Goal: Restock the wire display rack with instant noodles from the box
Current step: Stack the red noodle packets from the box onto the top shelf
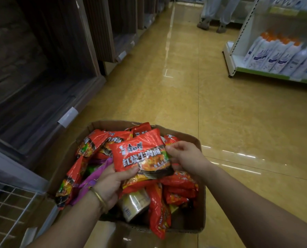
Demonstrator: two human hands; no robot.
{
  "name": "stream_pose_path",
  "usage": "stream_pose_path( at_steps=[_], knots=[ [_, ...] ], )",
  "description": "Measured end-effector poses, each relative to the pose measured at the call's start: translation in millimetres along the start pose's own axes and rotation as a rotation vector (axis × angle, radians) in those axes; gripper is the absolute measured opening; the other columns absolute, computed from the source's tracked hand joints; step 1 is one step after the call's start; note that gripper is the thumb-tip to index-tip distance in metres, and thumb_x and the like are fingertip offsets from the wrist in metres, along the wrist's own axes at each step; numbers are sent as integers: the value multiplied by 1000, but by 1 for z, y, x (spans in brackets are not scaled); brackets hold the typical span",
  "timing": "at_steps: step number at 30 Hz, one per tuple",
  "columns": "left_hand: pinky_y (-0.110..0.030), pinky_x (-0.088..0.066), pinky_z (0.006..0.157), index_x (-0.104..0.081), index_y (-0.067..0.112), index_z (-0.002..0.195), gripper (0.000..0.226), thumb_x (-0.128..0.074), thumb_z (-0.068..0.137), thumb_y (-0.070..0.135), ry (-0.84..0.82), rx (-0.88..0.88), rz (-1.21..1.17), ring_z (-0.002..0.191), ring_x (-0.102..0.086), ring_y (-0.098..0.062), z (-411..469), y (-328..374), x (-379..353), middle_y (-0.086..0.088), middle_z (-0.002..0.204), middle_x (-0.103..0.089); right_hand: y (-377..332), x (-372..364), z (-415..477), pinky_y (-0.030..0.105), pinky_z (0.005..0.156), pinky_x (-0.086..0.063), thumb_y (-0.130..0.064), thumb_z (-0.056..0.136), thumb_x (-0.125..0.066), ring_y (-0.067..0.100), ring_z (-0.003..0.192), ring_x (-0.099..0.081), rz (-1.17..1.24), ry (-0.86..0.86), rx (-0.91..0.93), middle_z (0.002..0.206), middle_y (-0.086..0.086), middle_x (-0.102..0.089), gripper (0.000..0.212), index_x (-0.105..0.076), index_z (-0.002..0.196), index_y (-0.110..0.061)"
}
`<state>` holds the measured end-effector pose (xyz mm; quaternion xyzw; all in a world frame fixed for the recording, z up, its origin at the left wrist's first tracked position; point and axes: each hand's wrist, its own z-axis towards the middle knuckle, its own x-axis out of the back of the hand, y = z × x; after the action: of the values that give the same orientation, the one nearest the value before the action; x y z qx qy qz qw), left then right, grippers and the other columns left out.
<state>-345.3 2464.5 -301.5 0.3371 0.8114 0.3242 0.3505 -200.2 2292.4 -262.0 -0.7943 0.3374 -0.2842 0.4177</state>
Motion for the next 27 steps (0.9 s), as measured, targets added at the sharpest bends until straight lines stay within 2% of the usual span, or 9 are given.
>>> stream_pose_path(
  at_steps=[4, 9, 11, 14, 15, 17, 20, 22, 27],
  knots=[
    [-42, -58, 76, -62, 6, 122, 62, -86, 65, 12, 113, -63, -38, 96, -72, -34, 2, 1, 19, -15, 108, -74, 7, 18, 1, 40, 77, -61, -36, 94, -64, 19, 82, -70, -432, 177, 74, 90, 3, -72, 17, -66, 93, -19],
    [-44, -55, 84, -63, 11, 119, 54, -79, 67, 11, 169, -79, 28, 97, -71, -32, 6, -2, 22, -11, 105, -75, 42, 28, 6, 38, 86, -56, -28, 92, -65, 18, 98, -64, -680, 178, -39, 108, 1, -67, 13, -64, 103, -21],
    [-44, -55, 84, -64, 14, 117, 55, -81, 65, 12, 217, -102, 45, 97, -72, -30, 9, -6, 22, -10, 105, -75, 54, 26, 4, 35, 96, -52, -23, 91, -65, 21, 114, -60, -734, 96, -61, 127, 3, -62, 32, -59, 122, -23],
    [-39, -55, 76, -65, 14, 116, 47, -80, 72, 7, 280, -125, 24, 93, -72, -29, 14, -10, 25, -8, 102, -76, 70, 20, 2, 36, 111, -40, -32, 83, -76, 24, 140, -38, -853, -85, -35, 153, 0, -33, 80, -32, 150, -29],
    [-37, -55, 74, -65, 15, 116, 46, -80, 73, 6, 284, -131, 22, 93, -72, -28, 14, -10, 25, -7, 102, -76, 74, 17, 4, 39, 115, -35, -36, 80, -79, 24, 145, -29, -899, -99, -15, 158, -3, -24, 93, -22, 154, -33],
    [-37, -55, 73, -65, 15, 116, 45, -79, 75, 6, 283, -143, 43, 93, -72, -28, 13, -11, 26, -6, 102, -76, 82, 11, 9, 44, 120, -27, -42, 78, -80, 24, 149, -19, -982, -73, 24, 162, -5, -14, 106, -10, 157, -36],
    [-41, -56, 80, -65, 18, 118, 50, -82, 72, 12, 296, -158, 95, 97, -71, -28, 13, -12, 31, -4, 104, -76, 87, 3, 15, 45, 122, -20, -45, 82, -75, 26, 150, -15, -1080, -60, 68, 164, -3, -12, 106, -2, 158, -35],
    [-42, -55, 81, -64, 20, 120, 53, -83, 70, 15, 301, -166, 120, 98, -71, -27, 12, -10, 37, -3, 105, -75, 88, 3, 17, 44, 122, -20, -44, 84, -73, 25, 150, -18, -1087, -56, 74, 164, -2, -16, 102, -4, 158, -35],
    [-43, -54, 87, -62, 22, 122, 56, -83, 71, 15, 297, -190, 146, 101, -70, -25, 11, -6, 46, -2, 108, -74, 76, 13, 12, 38, 116, -34, -42, 86, -72, 21, 140, -40, -963, -7, 151, 153, -5, -42, 81, -27, 153, -40]
  ],
)
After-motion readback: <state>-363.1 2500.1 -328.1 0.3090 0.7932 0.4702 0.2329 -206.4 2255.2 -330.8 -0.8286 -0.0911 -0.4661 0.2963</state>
